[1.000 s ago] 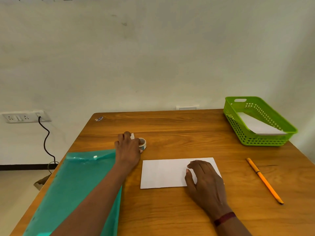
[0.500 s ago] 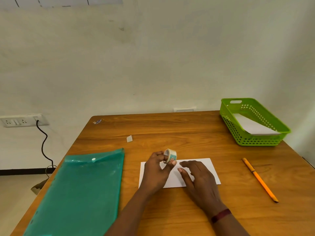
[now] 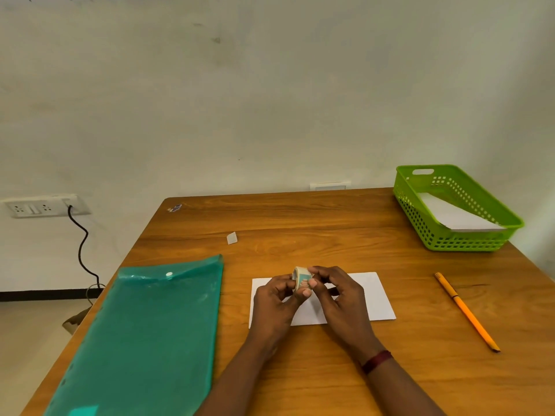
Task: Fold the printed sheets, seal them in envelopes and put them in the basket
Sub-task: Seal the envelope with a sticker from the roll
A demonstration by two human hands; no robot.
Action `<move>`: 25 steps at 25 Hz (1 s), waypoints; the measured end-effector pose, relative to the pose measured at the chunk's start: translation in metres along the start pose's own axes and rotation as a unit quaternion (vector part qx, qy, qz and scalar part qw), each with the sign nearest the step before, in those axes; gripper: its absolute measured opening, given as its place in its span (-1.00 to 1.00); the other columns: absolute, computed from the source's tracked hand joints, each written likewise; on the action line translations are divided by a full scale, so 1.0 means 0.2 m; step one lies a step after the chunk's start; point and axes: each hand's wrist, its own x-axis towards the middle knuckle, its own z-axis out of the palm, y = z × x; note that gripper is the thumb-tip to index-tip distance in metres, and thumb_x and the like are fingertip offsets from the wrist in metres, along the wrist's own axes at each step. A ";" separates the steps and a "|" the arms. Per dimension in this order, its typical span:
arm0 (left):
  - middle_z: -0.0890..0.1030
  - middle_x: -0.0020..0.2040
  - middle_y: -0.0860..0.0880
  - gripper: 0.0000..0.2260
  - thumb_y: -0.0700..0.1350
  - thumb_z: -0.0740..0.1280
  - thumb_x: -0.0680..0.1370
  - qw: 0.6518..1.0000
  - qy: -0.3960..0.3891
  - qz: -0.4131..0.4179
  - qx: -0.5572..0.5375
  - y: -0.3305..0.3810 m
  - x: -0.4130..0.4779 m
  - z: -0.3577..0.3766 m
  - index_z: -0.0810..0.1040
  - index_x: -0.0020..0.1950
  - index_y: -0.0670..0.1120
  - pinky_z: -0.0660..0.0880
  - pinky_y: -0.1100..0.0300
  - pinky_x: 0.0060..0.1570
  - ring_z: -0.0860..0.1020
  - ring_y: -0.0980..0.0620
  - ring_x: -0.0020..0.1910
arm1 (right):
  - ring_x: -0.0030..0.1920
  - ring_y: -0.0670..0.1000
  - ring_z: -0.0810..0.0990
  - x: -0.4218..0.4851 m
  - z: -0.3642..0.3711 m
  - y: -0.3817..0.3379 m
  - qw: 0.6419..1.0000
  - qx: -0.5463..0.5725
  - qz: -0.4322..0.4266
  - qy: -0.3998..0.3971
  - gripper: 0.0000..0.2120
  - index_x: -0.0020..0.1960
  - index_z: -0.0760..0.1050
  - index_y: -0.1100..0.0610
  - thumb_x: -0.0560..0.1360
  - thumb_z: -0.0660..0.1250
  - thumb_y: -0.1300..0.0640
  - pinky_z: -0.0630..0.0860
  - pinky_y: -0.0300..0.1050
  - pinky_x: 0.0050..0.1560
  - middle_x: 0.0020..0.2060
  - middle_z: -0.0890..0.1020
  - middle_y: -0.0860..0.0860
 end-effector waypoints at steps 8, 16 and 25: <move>0.65 0.10 0.03 -0.86 -0.11 0.51 0.45 1.000 0.020 0.005 0.023 -0.02 -0.01 0.01 0.72 -0.01 -0.04 0.57 -0.04 0.14 0.60 0.02 0.15 | -0.02 -0.15 0.61 -0.01 -0.02 0.00 1.000 -0.008 0.001 0.007 -0.83 0.07 0.62 0.02 0.49 0.44 0.18 0.55 -0.25 -0.20 -0.04 0.64 -0.14; 0.63 0.10 0.08 -0.86 -0.14 0.51 0.44 0.997 0.043 0.025 0.061 -0.03 -0.01 0.01 0.73 -0.01 -0.08 0.56 0.22 0.05 0.58 0.16 0.13 | -0.05 -0.13 0.60 -0.01 -0.03 -0.02 1.000 0.003 0.020 0.014 -0.92 -0.05 0.63 0.08 0.48 0.44 0.22 0.50 -0.31 -0.23 -0.12 0.64 -0.13; 0.63 0.08 0.08 -0.86 -0.12 0.51 0.45 0.994 0.052 0.041 0.091 -0.03 -0.01 0.02 0.72 -0.02 -0.11 0.53 0.34 -0.03 0.58 0.19 0.09 | -0.03 -0.12 0.54 -0.01 -0.02 -0.01 0.999 -0.033 0.000 -0.005 -0.92 -0.03 0.55 0.12 0.53 0.37 0.27 0.41 -0.42 -0.12 -0.07 0.56 -0.07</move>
